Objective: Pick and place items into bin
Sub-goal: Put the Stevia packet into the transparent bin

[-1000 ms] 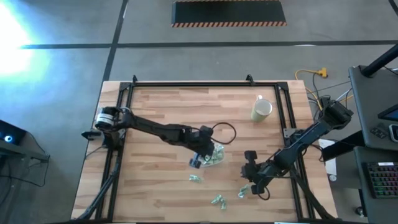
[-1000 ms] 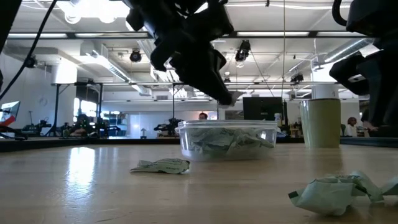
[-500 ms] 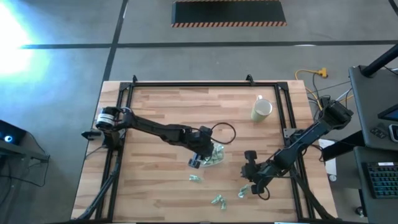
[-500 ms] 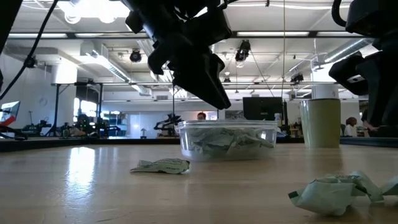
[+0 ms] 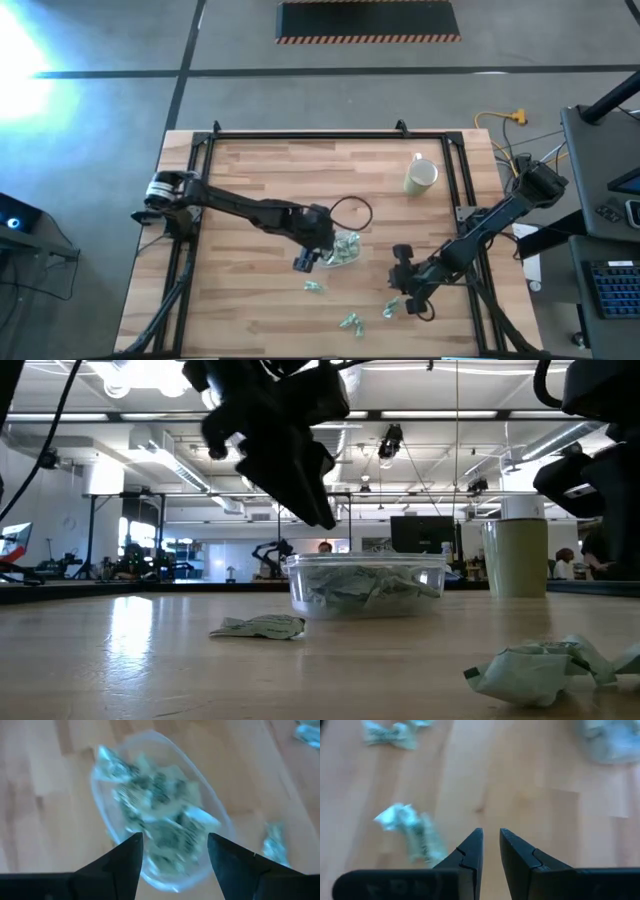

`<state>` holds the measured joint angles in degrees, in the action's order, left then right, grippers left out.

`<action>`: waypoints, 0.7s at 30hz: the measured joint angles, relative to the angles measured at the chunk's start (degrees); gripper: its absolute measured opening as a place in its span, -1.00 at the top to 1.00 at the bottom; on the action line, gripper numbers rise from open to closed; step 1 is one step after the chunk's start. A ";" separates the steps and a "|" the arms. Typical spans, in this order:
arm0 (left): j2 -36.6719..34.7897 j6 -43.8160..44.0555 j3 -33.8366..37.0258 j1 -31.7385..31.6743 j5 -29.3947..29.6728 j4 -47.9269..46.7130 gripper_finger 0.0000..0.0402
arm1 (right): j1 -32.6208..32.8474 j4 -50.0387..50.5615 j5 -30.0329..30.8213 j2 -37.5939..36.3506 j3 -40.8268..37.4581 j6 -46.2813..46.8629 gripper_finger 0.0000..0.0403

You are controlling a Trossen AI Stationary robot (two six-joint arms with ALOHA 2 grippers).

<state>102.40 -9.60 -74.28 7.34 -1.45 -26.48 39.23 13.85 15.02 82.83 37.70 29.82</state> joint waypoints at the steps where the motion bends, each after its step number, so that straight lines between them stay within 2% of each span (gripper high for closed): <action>1: -0.50 0.29 0.39 0.51 0.00 -0.70 -0.03 | 0.00 -0.36 -1.53 -0.02 -0.06 -0.03 0.72; 8: -3.82 3.78 3.93 4.88 -0.11 -0.12 -0.02 | 1.32 -7.15 -9.04 -0.06 -0.35 -1.70 0.72; 14: -4.32 6.37 8.64 8.08 0.09 4.24 -0.02 | 2.93 -8.87 -9.04 0.26 -0.66 -1.93 0.65; 21: -4.18 6.60 13.05 8.80 0.28 12.34 -0.02 | 2.79 -10.33 -7.69 3.23 -0.86 -1.95 0.60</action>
<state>98.21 -3.00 -61.24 16.14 -1.17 -14.14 42.02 3.52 7.33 86.05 36.84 27.87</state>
